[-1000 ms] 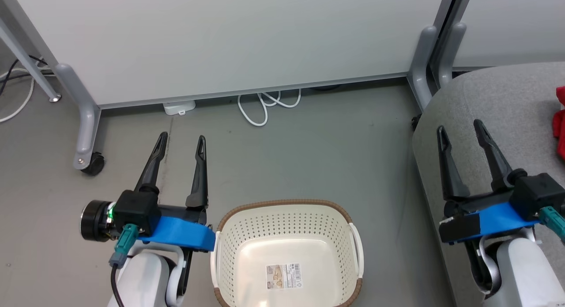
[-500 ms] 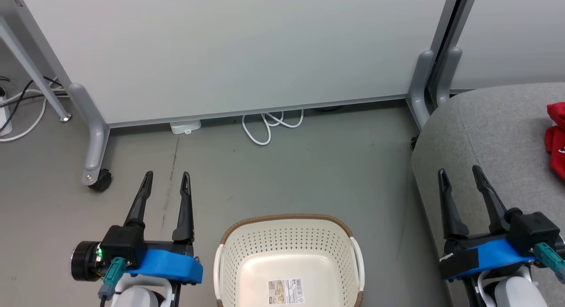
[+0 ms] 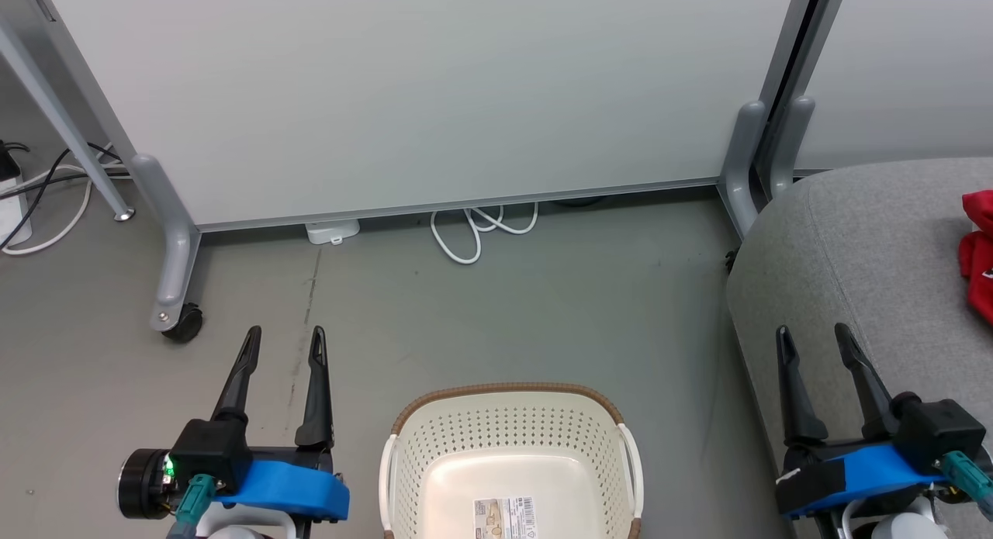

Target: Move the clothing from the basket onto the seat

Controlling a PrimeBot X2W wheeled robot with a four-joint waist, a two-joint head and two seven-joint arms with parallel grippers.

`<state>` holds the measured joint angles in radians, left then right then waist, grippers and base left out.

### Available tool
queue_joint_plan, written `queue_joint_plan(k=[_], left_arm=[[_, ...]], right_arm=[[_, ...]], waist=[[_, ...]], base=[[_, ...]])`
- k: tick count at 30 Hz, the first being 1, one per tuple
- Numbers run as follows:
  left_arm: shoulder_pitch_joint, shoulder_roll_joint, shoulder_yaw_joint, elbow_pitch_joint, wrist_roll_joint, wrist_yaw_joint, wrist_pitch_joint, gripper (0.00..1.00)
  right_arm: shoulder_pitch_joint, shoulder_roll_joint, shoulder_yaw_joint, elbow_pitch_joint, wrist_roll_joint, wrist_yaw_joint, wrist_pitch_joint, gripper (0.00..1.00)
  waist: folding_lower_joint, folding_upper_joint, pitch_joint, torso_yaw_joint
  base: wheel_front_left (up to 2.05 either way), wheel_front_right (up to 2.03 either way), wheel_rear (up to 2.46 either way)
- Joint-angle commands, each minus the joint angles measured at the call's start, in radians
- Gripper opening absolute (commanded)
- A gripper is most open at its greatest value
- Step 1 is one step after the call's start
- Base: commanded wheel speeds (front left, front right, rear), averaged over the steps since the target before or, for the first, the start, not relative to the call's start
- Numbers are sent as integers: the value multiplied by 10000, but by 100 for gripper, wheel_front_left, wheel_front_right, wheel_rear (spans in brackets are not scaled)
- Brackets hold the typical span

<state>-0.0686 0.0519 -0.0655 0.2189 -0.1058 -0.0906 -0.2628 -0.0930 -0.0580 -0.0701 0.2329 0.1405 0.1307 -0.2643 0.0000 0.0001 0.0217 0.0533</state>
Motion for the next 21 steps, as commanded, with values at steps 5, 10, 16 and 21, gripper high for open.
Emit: queue_joint_plan(k=[5, 10, 16, 21], left_arm=[[74, -19, 7, 12, -78, 3, -28, 100], [89, -18, -27, 80, -132, -27, -29, 100], [50, -4, -72, 203, -162, 8, 16, 0], [323, -6, -43, 600, -442, 9, 149, 0]], right_arm=[[263, 73, 1, 52, 51, 1, 2, 100], [282, 79, -2, 84, 101, 1, 2, 100], [152, 67, -2, 187, 158, 0, 10, 0], [205, 103, -42, 594, 401, 0, 107, 0]], waist=[[0, -1, -23, 11], [0, -1, -30, 21], [0, -1, -41, 35], [0, -1, -44, 29]], base=[[0, 0, 0], [0, 0, 0], [0, 0, 0], [0, 0, 0]])
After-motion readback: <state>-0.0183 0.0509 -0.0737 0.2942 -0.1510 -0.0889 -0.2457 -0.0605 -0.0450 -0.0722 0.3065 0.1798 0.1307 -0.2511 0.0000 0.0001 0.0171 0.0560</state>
